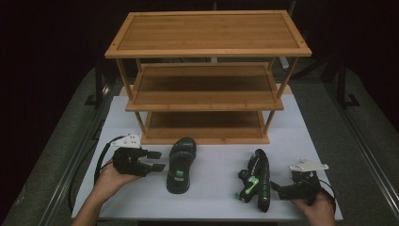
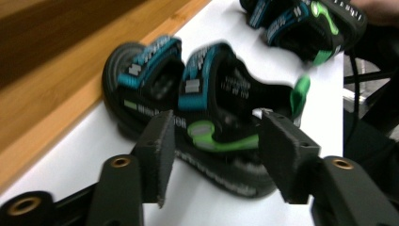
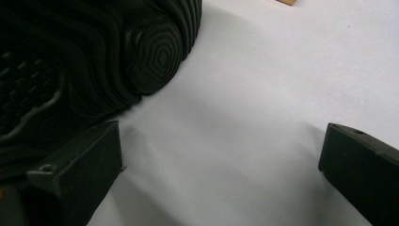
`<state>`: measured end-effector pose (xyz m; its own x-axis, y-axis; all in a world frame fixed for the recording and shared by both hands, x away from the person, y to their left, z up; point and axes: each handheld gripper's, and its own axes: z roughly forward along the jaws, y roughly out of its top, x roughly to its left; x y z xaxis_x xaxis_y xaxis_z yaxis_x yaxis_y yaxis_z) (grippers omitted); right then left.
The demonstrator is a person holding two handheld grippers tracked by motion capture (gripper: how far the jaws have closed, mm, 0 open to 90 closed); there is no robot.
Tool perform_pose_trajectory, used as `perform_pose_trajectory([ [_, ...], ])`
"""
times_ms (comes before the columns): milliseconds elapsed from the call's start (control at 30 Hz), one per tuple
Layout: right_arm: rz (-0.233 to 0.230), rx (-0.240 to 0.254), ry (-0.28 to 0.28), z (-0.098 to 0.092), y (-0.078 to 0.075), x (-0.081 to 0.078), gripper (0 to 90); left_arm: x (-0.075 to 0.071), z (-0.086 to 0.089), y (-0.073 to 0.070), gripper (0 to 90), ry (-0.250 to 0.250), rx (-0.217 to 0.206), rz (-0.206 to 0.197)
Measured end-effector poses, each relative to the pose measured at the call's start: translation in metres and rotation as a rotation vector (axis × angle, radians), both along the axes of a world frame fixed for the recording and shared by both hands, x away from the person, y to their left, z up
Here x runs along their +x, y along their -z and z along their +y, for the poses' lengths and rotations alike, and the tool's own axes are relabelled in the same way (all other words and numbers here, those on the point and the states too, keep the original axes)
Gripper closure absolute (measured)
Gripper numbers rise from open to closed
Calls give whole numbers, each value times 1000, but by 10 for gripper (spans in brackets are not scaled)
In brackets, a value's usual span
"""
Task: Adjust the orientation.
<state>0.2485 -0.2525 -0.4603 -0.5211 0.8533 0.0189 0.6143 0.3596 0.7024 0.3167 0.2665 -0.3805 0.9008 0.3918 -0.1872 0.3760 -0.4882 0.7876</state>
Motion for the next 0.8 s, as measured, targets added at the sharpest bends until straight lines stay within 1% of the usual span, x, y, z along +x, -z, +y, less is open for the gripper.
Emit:
perform_pose_trajectory([
  [33,-1,-1,-1,0,0,0,0,3,-3,-2,391,5,-1,4],
  [100,-1,0,-1,0,0,0,0,10,-9,-4,383,20,-2,7],
  [200,-1,-1,-2,0,0,0,0,20,-19,-7,381,39,1,1],
  [267,-1,-1,-2,0,0,0,0,25,-25,-7,385,56,15,-4],
  [367,-1,0,-2,0,0,0,0,32,-33,-3,428,87,21,-1],
  [600,0,0,-2,0,0,0,0,40,-52,13,475,116,50,28],
  [633,-3,1,0,0,0,0,0,41,-53,14,492,123,57,22],
  [667,-3,1,-1,0,0,0,0,42,-54,15,512,127,52,23],
  [700,-3,1,-1,0,0,0,0,42,-55,17,543,139,37,32],
  [733,-3,1,0,0,0,0,0,42,-56,17,579,143,35,34],
  [800,-3,1,0,0,0,0,0,41,-58,18,626,150,43,28],
])
